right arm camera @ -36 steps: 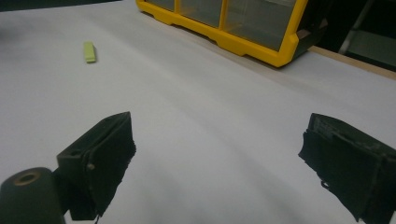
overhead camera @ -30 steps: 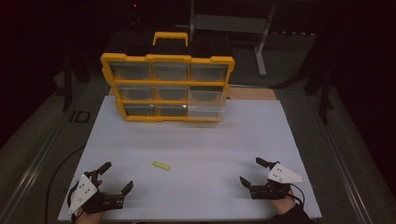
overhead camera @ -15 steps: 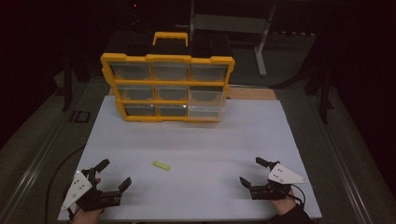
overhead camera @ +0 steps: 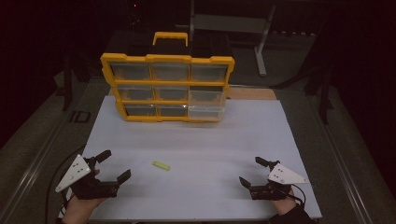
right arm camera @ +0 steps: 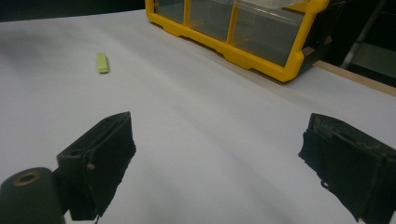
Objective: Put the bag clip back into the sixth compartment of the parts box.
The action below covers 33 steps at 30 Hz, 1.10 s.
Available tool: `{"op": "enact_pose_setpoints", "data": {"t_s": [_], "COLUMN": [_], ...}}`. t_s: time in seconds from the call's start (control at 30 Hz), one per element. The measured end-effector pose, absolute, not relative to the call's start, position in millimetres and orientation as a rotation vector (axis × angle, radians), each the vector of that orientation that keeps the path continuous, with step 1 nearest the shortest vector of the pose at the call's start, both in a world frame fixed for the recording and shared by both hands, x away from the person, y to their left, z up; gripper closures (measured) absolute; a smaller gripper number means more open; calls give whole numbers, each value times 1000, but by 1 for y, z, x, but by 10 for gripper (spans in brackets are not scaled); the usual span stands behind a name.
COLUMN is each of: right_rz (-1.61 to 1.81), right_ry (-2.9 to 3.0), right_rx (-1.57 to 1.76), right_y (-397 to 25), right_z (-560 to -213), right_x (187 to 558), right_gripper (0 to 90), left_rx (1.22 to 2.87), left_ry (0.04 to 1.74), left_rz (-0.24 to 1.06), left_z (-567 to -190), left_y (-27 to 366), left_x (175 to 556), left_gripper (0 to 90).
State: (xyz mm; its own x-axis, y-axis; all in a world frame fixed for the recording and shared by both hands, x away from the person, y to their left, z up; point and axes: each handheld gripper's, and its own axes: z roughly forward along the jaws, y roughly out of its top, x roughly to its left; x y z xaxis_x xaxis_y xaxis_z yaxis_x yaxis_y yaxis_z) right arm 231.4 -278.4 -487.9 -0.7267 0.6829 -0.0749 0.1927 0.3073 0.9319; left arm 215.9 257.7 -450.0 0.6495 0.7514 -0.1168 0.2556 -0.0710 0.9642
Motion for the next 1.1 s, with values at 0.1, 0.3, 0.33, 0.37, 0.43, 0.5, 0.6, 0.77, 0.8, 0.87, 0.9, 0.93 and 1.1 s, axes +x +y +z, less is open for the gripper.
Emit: {"op": "enact_pose_setpoints", "data": {"t_s": [0.1, 0.3, 0.33, 0.37, 0.43, 0.5, 0.6, 0.77, 0.8, 0.87, 0.9, 0.93, 1.1], "right_rz": [1414, 1418, 1421, 1419, 1419, 1418, 1421, 1423, 1422, 1426, 1427, 1426, 1428], "right_ry": [2120, 2112, 2110, 2110, 2111, 2112, 2112, 2112, 2112, 2113, 2113, 2115, 2116], "right_rx": [776, 780, 779, 782, 781, 779, 780, 780, 777, 780, 780, 778, 775], "right_y": [-279, -280, -280, -280, -280, -280, -280, -280, -280, -280, -280, -280, -280], "right_z": [-488, -487, -487, -487, -487, -487, -487, -487, -487, -487, -487, -487, -487], "right_x": [231, 231, 231, 231, 231, 231, 232, 231, 232, 232, 231, 232, 231], "right_gripper": [91, 91, 91, 91, 91, 91, 91, 91, 91, 91, 91, 91, 91], "left_rx": [1650, 1689, 1697, 1708, 1730, 1743, 1763, 1822, 1835, 1857, 1863, 1870, 1905], "left_ry": [821, 739, 731, 724, 703, 686, 648, 585, 564, 547, 529, 520, 449], "left_rz": [503, 502, 494, 493, 478, 468, 456, 453, 441, 441, 428, 429, 385], "left_z": [-444, -428, -426, -424, -421, -418, -412, -406, -406, -407, -407, -408, -413], "left_y": [257, 253, 251, 250, 248, 246, 243, 231, 229, 224, 221, 219, 210], "left_x": [221, 233, 235, 237, 242, 247, 253, 261, 263, 267, 268, 270, 278], "left_gripper": [3, 3, 3, 3, 3, 3, 3, 3, 3, 3, 2, 3, 3]}}
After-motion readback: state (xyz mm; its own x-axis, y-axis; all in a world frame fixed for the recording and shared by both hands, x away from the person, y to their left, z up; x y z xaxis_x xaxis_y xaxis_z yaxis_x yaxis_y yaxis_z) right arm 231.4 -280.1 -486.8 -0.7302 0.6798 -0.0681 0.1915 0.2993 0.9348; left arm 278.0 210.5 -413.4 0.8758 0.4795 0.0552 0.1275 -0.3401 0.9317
